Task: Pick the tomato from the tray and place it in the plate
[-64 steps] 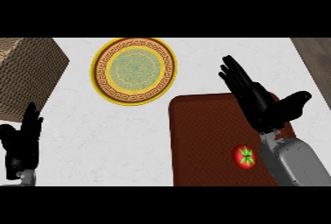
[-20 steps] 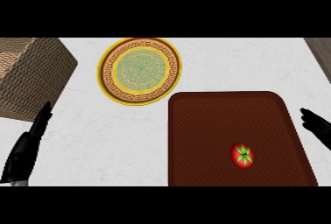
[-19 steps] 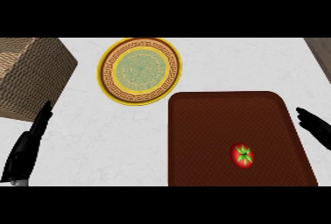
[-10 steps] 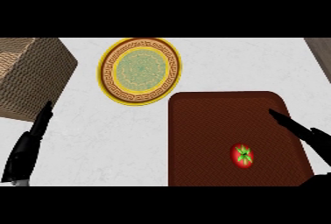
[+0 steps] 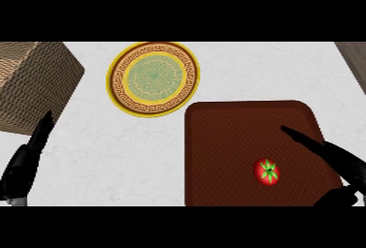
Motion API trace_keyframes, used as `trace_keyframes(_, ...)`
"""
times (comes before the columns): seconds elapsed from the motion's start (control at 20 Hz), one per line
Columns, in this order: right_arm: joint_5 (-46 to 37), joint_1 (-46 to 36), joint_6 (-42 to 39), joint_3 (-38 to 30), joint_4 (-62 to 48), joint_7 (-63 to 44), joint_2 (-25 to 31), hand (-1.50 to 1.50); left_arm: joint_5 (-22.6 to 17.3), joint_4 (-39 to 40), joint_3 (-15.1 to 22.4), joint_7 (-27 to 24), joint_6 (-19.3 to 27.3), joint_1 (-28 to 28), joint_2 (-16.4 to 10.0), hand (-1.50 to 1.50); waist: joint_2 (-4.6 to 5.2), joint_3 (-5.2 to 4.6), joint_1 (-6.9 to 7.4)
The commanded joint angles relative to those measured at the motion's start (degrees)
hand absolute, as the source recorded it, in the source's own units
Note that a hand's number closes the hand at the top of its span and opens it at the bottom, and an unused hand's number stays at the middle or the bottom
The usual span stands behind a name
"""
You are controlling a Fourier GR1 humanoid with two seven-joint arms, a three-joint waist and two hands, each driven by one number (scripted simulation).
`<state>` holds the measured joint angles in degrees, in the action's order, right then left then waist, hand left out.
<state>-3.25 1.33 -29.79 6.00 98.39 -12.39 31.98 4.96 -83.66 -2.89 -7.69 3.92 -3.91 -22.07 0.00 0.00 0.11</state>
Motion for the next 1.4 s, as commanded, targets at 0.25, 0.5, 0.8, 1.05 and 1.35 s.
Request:
trace_keyframes(0.25, -8.5, -1.9, -4.4, 0.4, -7.6, 4.4, -4.1, -1.50, 3.0, 2.4, -1.4, -1.8, -0.8, 0.8, 3.5, 0.00, 0.01, 0.01, -0.03)
trace_keyframes(0.5, -12.5, -1.0, -3.0, -0.1, -8.8, 5.8, -8.1, -1.50, 2.9, 0.5, -4.3, -2.1, -3.6, -0.7, 3.0, 0.00, 0.00, 0.00, -0.05)
trace_keyframes(0.8, -16.8, -1.6, -1.5, 0.9, -13.2, 11.3, -11.4, 1.50, 7.3, -6.5, -1.6, 1.2, -1.6, -4.4, 6.3, 0.00, -0.03, 0.02, 0.14)
trace_keyframes(1.05, -18.7, -2.1, 0.6, 0.8, -13.4, 13.7, -14.0, 1.50, 6.3, -7.3, -3.4, 2.0, -4.2, -3.7, 5.3, 0.00, -0.04, 0.02, 0.14)
trace_keyframes(1.35, -19.1, -3.0, -1.1, -2.9, -11.9, 13.9, -14.0, 1.50, 7.0, 1.9, -6.9, -3.7, -5.1, 0.3, 5.6, 0.00, 0.00, -0.01, -0.09)
